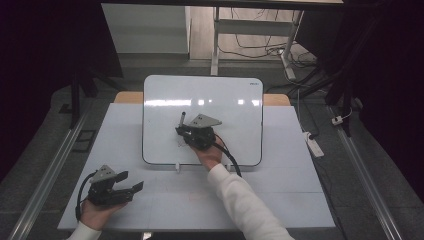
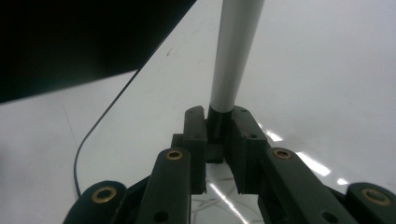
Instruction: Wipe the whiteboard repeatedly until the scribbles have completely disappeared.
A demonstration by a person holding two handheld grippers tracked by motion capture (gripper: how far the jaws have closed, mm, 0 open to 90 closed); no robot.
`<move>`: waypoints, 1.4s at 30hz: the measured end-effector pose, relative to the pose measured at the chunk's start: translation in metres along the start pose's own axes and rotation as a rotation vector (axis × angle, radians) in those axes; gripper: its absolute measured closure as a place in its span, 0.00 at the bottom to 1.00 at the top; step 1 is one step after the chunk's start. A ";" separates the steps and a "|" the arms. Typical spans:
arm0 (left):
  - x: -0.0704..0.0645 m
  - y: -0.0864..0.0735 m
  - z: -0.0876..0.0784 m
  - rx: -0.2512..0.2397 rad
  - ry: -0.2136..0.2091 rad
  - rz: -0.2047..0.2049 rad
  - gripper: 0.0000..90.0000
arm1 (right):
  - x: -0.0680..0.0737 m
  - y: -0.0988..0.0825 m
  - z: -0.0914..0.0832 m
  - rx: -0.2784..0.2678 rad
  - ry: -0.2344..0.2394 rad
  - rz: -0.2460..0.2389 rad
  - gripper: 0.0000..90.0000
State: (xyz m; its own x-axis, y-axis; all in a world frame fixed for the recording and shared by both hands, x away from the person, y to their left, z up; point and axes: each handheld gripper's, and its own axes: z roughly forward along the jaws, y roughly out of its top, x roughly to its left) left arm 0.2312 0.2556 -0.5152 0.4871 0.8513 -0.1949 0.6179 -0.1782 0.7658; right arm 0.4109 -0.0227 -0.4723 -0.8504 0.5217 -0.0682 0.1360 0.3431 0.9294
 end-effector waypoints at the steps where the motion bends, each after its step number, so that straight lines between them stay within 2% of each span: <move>1: 0.000 0.000 0.000 -0.003 -0.001 -0.002 0.30 | 0.007 -0.002 0.003 0.029 0.040 -0.029 0.87; 2: 0.001 0.000 0.000 -0.002 -0.002 -0.003 0.30 | 0.014 -0.005 0.004 0.065 0.074 -0.077 0.86; 3: 0.001 0.000 0.001 -0.001 -0.002 -0.002 0.30 | 0.018 -0.007 0.004 0.081 0.075 -0.120 0.87; 4: 0.001 0.000 0.001 0.001 -0.002 0.000 0.30 | 0.016 -0.006 0.002 0.080 0.064 -0.122 0.87; 7: 0.001 -0.001 0.000 -0.001 -0.001 -0.006 0.30 | -0.006 -0.002 -0.010 -0.004 -0.029 0.001 0.87; 8: 0.001 -0.001 0.000 -0.001 -0.001 -0.006 0.30 | -0.007 -0.002 -0.011 -0.005 -0.027 0.013 0.86; 9: 0.000 0.000 0.000 -0.002 0.000 -0.004 0.30 | -0.003 -0.004 -0.011 0.011 -0.020 -0.005 0.86; 11: 0.000 0.000 0.000 -0.003 0.000 0.001 0.30 | 0.010 -0.010 -0.008 0.063 0.036 -0.058 0.86; 12: 0.000 0.000 0.001 0.002 0.000 0.002 0.30 | 0.013 -0.012 -0.007 0.074 0.047 -0.079 0.86; 13: 0.000 0.000 0.001 0.002 0.000 0.002 0.30 | 0.011 -0.012 -0.008 0.069 0.042 -0.080 0.87; 16: 0.000 0.000 0.000 0.001 0.004 0.000 0.30 | -0.008 -0.007 -0.018 -0.012 -0.056 0.009 0.87; 18: -0.001 0.000 0.000 -0.001 0.005 0.000 0.30 | -0.009 -0.007 -0.019 -0.027 -0.060 0.026 0.86; 19: 0.000 0.000 0.001 0.000 0.002 -0.001 0.30 | -0.006 -0.009 -0.017 -0.007 -0.037 0.021 0.86; 20: 0.000 0.000 0.001 0.000 0.002 -0.001 0.30 | -0.006 -0.009 -0.017 -0.007 -0.037 0.021 0.86; 22: 0.000 0.000 0.001 0.004 0.002 0.000 0.30 | 0.009 -0.016 -0.011 0.052 0.045 -0.025 0.87; 23: 0.000 0.000 0.002 0.004 0.003 -0.001 0.30 | 0.009 -0.017 -0.011 0.055 0.054 -0.021 0.86; 24: 0.000 0.000 0.001 0.004 0.003 -0.002 0.30 | 0.006 -0.015 -0.012 0.053 0.050 -0.020 0.87; 25: 0.000 0.000 0.001 0.004 0.003 -0.002 0.30 | 0.002 -0.013 -0.014 0.028 0.014 -0.016 0.87; 27: 0.000 0.000 0.001 0.000 0.004 -0.009 0.30 | -0.009 -0.009 -0.020 -0.016 -0.039 0.039 0.87; 29: 0.001 0.000 0.001 0.001 0.004 -0.008 0.30 | -0.006 -0.011 -0.018 -0.009 -0.026 0.044 0.86; 32: 0.001 0.000 0.001 0.004 0.002 -0.008 0.30 | 0.017 -0.020 -0.009 0.077 0.067 -0.030 0.86; 34: 0.001 0.000 0.001 0.003 0.002 -0.010 0.30 | 0.020 -0.021 -0.009 0.092 0.061 -0.066 0.87; 37: 0.000 0.000 0.000 -0.001 0.003 -0.011 0.30 | 0.002 -0.015 -0.018 0.013 -0.026 0.018 0.86; 38: 0.000 0.000 0.001 0.000 0.003 -0.009 0.30 | 0.000 -0.014 -0.018 0.006 -0.033 0.028 0.86; 39: 0.000 0.000 0.001 0.000 0.003 -0.009 0.30 | 0.003 -0.015 -0.018 0.009 -0.030 0.027 0.87; 40: 0.000 0.001 0.001 0.000 0.002 -0.008 0.29 | 0.008 -0.017 -0.015 0.034 0.004 0.018 0.86; 41: 0.000 0.001 0.002 0.002 0.001 -0.009 0.29 | 0.015 -0.020 -0.012 0.064 0.039 -0.013 0.86; 42: 0.000 0.001 0.002 0.002 0.001 -0.009 0.30 | 0.021 -0.022 -0.011 0.090 0.052 -0.057 0.87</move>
State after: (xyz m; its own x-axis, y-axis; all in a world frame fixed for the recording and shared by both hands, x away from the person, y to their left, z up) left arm 0.2329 0.2546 -0.5157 0.4807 0.8536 -0.2010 0.6236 -0.1716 0.7627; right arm 0.3842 -0.0276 -0.4904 -0.8831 0.4587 -0.0990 0.1297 0.4414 0.8879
